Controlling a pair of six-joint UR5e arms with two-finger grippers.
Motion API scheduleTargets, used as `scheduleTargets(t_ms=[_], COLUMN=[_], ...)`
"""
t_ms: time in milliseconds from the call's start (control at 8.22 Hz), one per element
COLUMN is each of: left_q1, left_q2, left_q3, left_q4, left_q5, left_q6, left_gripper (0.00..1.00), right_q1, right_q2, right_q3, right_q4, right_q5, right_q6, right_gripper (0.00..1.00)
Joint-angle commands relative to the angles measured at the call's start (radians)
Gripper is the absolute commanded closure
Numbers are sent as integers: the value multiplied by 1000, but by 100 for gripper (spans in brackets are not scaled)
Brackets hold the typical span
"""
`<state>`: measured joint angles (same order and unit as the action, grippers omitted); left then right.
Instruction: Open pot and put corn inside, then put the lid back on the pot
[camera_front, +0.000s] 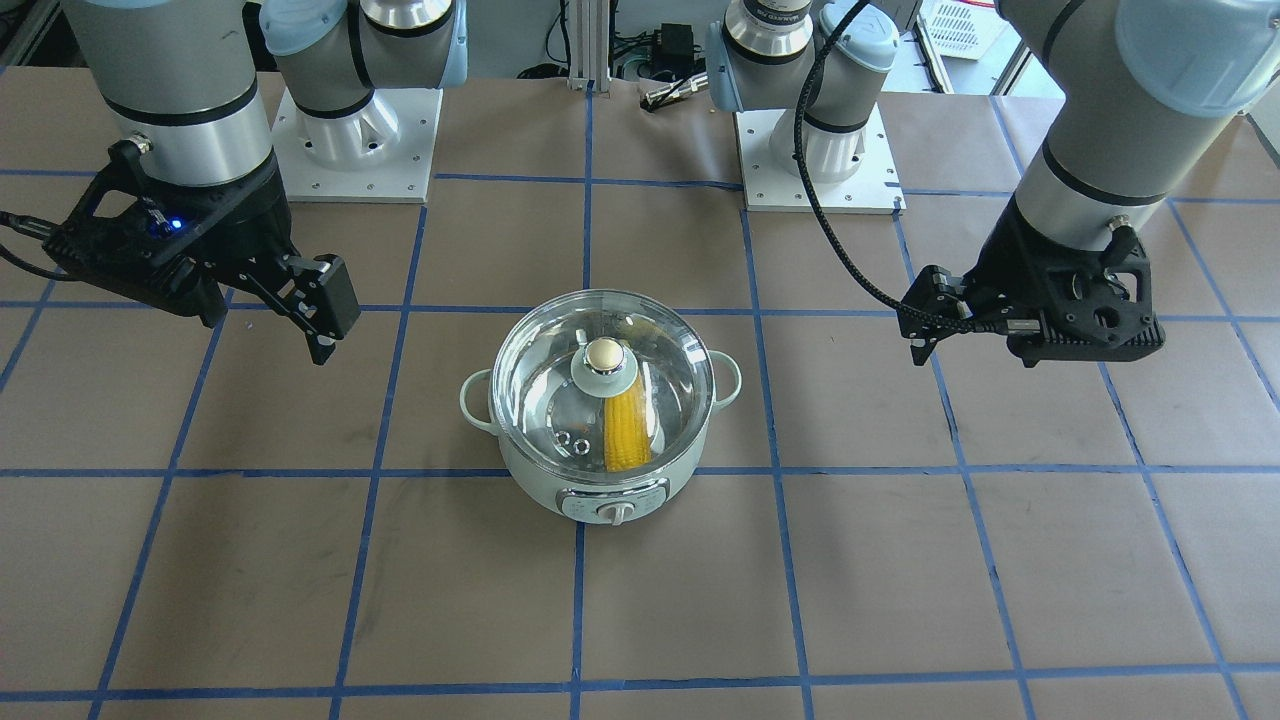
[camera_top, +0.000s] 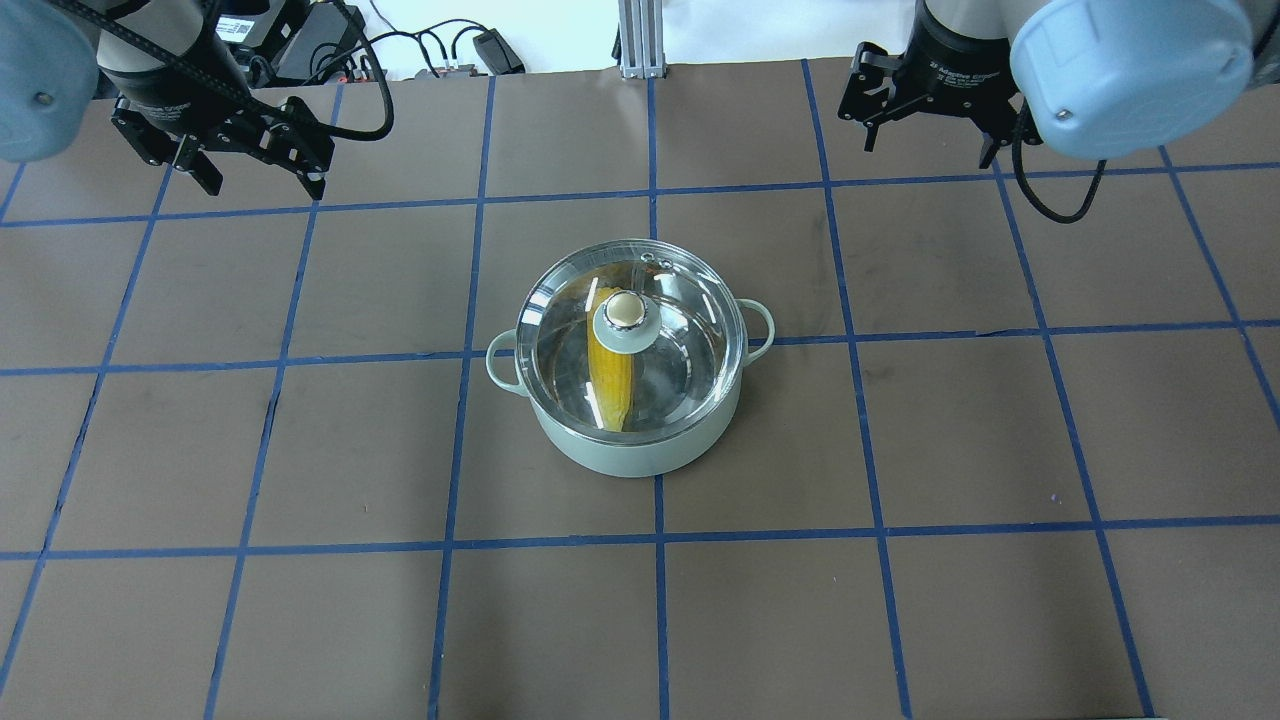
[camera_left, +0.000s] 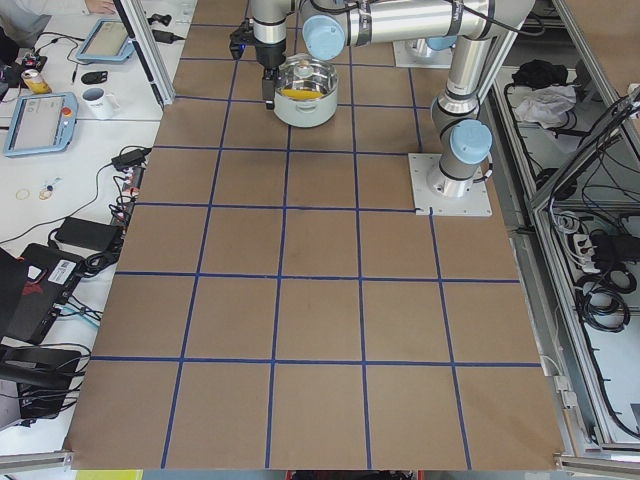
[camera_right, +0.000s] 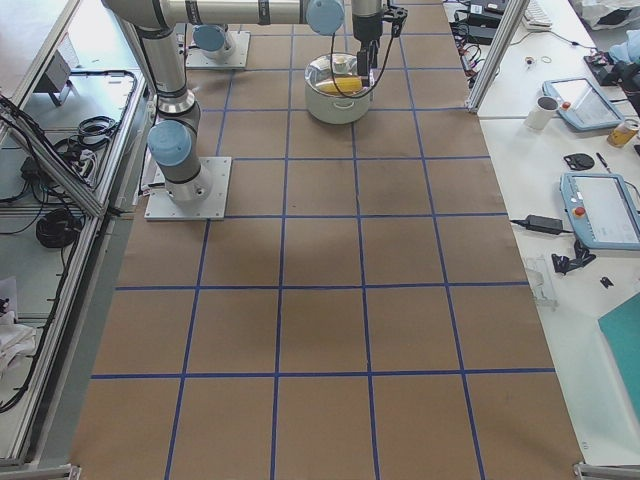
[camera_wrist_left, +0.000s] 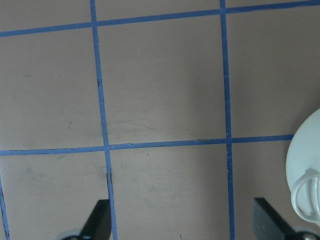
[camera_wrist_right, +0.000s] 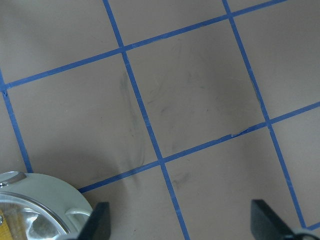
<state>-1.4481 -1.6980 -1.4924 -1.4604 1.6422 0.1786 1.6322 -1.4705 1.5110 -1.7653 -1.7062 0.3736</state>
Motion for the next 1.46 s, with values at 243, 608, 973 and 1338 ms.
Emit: scheduleTargets(t_ms=[243,608,973,1338], left_q1=[-2,-2,-2,-2], left_q2=[-5,-2,-3,0], left_q3=[-2,-3,-3,-15], left_q4=[0,-2,-2,-2], left_q5=[-4,-1,-1,1], left_q6=[-8,-1,-1,1], left_gripper=[0,0,0,0], right_q1=[0,0,-5,-32], right_q2=[-1,-1,1,-39], right_q3=[0,-2,-6,-11], right_q4=[1,-3,-6,3], right_q5=[2,2,-1,29], right_q6=[-1,1,-2,-22], right_gripper=[0,0,0,0])
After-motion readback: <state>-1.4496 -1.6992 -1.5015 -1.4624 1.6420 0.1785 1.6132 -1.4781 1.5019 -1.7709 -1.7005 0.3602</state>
